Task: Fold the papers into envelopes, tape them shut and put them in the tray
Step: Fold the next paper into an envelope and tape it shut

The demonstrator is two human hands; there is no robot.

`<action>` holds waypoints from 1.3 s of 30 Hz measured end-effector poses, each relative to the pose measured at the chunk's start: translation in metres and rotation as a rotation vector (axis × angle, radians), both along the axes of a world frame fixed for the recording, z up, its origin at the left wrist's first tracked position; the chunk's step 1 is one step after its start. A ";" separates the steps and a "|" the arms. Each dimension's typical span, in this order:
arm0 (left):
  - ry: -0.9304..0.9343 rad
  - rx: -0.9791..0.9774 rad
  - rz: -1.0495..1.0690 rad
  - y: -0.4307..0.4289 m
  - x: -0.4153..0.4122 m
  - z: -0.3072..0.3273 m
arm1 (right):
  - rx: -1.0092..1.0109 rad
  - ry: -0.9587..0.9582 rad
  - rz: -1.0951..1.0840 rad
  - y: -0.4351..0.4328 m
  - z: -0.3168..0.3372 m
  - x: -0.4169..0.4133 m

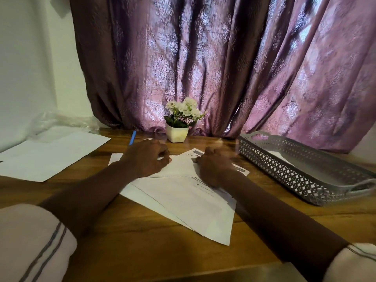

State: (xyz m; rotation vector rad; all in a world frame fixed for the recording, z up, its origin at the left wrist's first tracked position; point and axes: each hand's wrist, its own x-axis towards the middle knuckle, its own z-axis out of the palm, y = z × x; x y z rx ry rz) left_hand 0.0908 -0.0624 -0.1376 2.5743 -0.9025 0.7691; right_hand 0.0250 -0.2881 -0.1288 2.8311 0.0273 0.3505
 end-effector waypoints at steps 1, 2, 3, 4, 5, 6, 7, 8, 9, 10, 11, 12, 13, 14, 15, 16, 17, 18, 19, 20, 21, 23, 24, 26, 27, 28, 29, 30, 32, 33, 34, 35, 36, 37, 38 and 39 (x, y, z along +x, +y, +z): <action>-0.004 0.001 0.001 0.000 -0.001 0.001 | -0.018 0.001 -0.006 0.001 0.002 -0.001; -0.006 0.002 0.002 0.000 -0.002 0.001 | -0.028 0.003 -0.006 0.001 0.003 -0.003; -0.005 -0.004 0.005 0.001 -0.002 0.001 | -0.037 0.003 0.006 0.002 0.005 -0.005; -0.001 -0.008 0.007 0.001 -0.003 0.000 | -0.049 0.002 0.028 0.001 0.005 -0.008; 0.004 -0.010 0.007 0.001 -0.002 0.000 | -0.064 -0.002 0.058 0.000 0.007 -0.011; 0.012 -0.009 0.005 0.001 -0.002 0.000 | -0.069 -0.012 0.086 -0.001 0.008 -0.014; 0.024 -0.005 0.002 0.001 -0.003 0.000 | -0.070 -0.030 0.113 -0.003 0.008 -0.018; 0.035 0.002 -0.004 0.000 -0.003 0.001 | -0.068 -0.051 0.134 -0.004 0.009 -0.022; 0.044 0.013 -0.007 0.001 -0.004 0.002 | -0.050 -0.073 0.144 -0.006 0.011 -0.024; 0.051 0.026 -0.002 0.000 -0.004 0.002 | 0.010 -0.102 0.134 -0.007 0.012 -0.025; 0.054 0.043 0.015 0.000 -0.005 0.003 | 0.105 -0.139 0.114 -0.010 0.013 -0.025; 0.054 0.061 0.045 0.000 -0.005 0.003 | 0.217 -0.184 0.093 -0.012 0.013 -0.024; 0.052 0.076 0.079 0.000 -0.006 0.003 | 0.326 -0.226 0.079 -0.013 0.012 -0.022; 0.049 0.087 0.107 0.000 -0.006 0.003 | 0.418 -0.251 0.074 -0.014 0.010 -0.021; 0.053 0.093 0.127 0.000 -0.006 0.003 | 0.491 -0.257 0.075 -0.015 0.008 -0.020; 0.063 0.092 0.137 0.000 -0.006 0.003 | 0.546 -0.258 0.079 -0.016 0.006 -0.018; 0.081 0.081 0.135 0.000 -0.005 0.003 | 0.581 -0.254 0.082 -0.017 0.005 -0.017; 0.105 0.062 0.126 0.000 -0.004 0.003 | 0.601 -0.251 0.089 -0.019 0.003 -0.016; 0.123 0.030 0.111 0.001 -0.002 0.002 | 0.615 -0.251 0.093 -0.021 0.002 -0.013; 0.132 -0.007 0.092 0.001 0.000 0.001 | 0.626 -0.258 0.093 -0.022 0.001 -0.011; 0.132 -0.052 0.067 0.003 0.001 0.001 | 0.640 -0.273 0.092 -0.023 0.000 -0.009; 0.096 -0.142 0.000 0.005 0.002 0.002 | 0.733 -0.311 0.103 -0.023 -0.002 -0.007; 0.058 -0.167 -0.031 0.005 0.001 0.003 | 0.806 -0.318 0.118 -0.022 -0.001 -0.006; -0.051 -0.154 -0.075 0.004 -0.006 0.011 | 0.945 -0.307 0.169 -0.021 0.002 -0.006; -0.109 -0.141 -0.080 0.003 -0.011 0.015 | 1.005 -0.303 0.204 -0.020 0.004 -0.007; -0.175 -0.117 -0.061 0.003 -0.015 0.020 | 1.059 -0.314 0.239 -0.018 0.005 -0.008; -0.260 -0.070 -0.020 0.003 -0.019 0.023 | 1.078 -0.341 0.251 -0.017 0.007 -0.010; -0.359 0.001 0.034 0.001 -0.023 0.028 | 1.060 -0.388 0.253 -0.017 0.010 -0.013; -0.483 0.100 0.092 -0.006 -0.034 0.034 | 0.947 -0.522 0.206 -0.018 0.018 -0.020; -0.500 0.089 0.059 -0.015 -0.043 0.037 | 0.919 -0.607 0.187 -0.022 0.024 -0.028; -0.494 0.063 0.002 -0.022 -0.053 0.036 | 0.933 -0.694 0.197 -0.024 0.028 -0.034; -0.483 0.041 -0.078 -0.033 -0.064 0.033 | 0.954 -0.776 0.195 -0.029 0.035 -0.044; -0.463 0.035 -0.154 -0.042 -0.073 0.027 | 0.987 -0.845 0.189 -0.034 0.038 -0.051; -0.438 0.044 -0.230 -0.051 -0.082 0.021 | 1.010 -0.901 0.164 -0.042 0.042 -0.061; -0.401 0.066 -0.290 -0.058 -0.089 0.016 | 1.017 -0.947 0.142 -0.051 0.044 -0.069; -0.362 0.101 -0.332 -0.064 -0.095 0.011 | 1.012 -0.982 0.108 -0.062 0.046 -0.080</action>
